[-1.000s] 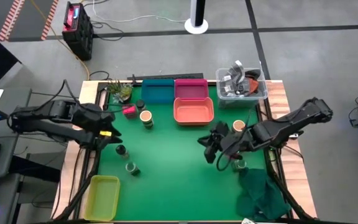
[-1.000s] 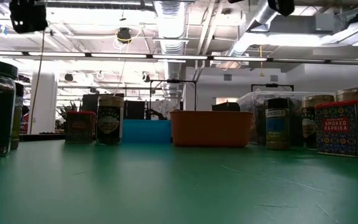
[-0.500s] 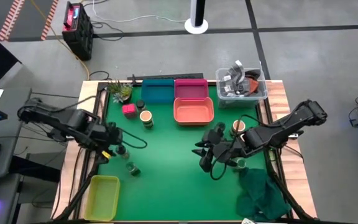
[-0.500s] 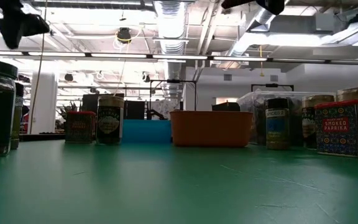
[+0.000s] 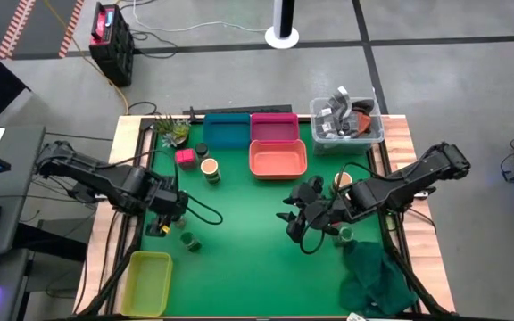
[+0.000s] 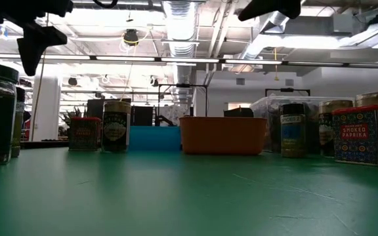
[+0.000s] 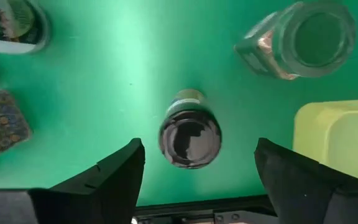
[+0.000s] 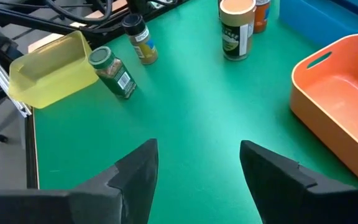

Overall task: Sort spices by type
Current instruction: Put the bottom black seasoning bottle into the blue bin, then put the left black seasoning bottle into the blue bin

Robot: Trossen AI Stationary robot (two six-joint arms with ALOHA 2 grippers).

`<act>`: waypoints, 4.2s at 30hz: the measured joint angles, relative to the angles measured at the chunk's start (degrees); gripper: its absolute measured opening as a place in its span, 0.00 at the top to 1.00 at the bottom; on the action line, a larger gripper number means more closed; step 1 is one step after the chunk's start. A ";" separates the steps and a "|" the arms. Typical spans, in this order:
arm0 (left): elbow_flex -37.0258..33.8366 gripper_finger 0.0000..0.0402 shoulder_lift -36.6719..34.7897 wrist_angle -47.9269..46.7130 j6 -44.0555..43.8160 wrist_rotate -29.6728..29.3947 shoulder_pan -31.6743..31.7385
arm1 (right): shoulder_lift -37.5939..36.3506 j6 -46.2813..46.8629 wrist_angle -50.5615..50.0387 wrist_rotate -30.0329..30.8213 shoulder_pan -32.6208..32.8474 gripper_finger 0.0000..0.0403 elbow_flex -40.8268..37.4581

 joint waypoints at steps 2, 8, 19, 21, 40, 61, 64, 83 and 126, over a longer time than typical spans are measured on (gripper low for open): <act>-0.35 0.27 -0.01 0.44 0.22 0.88 0.33 | -0.01 0.09 0.10 0.02 0.00 0.37 0.00; -5.68 0.27 -1.65 3.79 0.62 0.88 1.41 | -0.01 2.25 0.06 0.18 0.01 0.37 0.00; -13.81 0.27 -2.00 10.46 2.18 1.07 1.66 | 0.21 4.13 0.44 0.98 0.00 0.37 0.00; -15.20 0.27 -2.04 11.70 1.52 1.18 1.66 | 0.21 4.84 0.45 1.14 0.00 0.37 0.00; -15.40 0.51 -1.95 11.40 -6.25 1.91 3.05 | 0.23 6.23 2.24 3.61 0.21 0.37 -0.07; 20.83 0.51 15.20 3.67 6.32 11.46 28.10 | 3.13 14.08 3.40 3.47 0.06 0.38 -0.11; 25.93 0.51 19.30 3.24 11.04 11.26 32.92 | 3.91 14.06 3.62 3.32 -0.20 0.41 -0.11; 34.88 0.48 34.67 13.77 21.56 3.91 59.27 | 3.95 15.04 5.38 6.76 -1.14 0.49 -0.09; 44.02 0.24 37.78 14.71 24.81 -0.69 60.00 | 3.92 16.53 4.73 6.10 -0.83 0.49 -0.07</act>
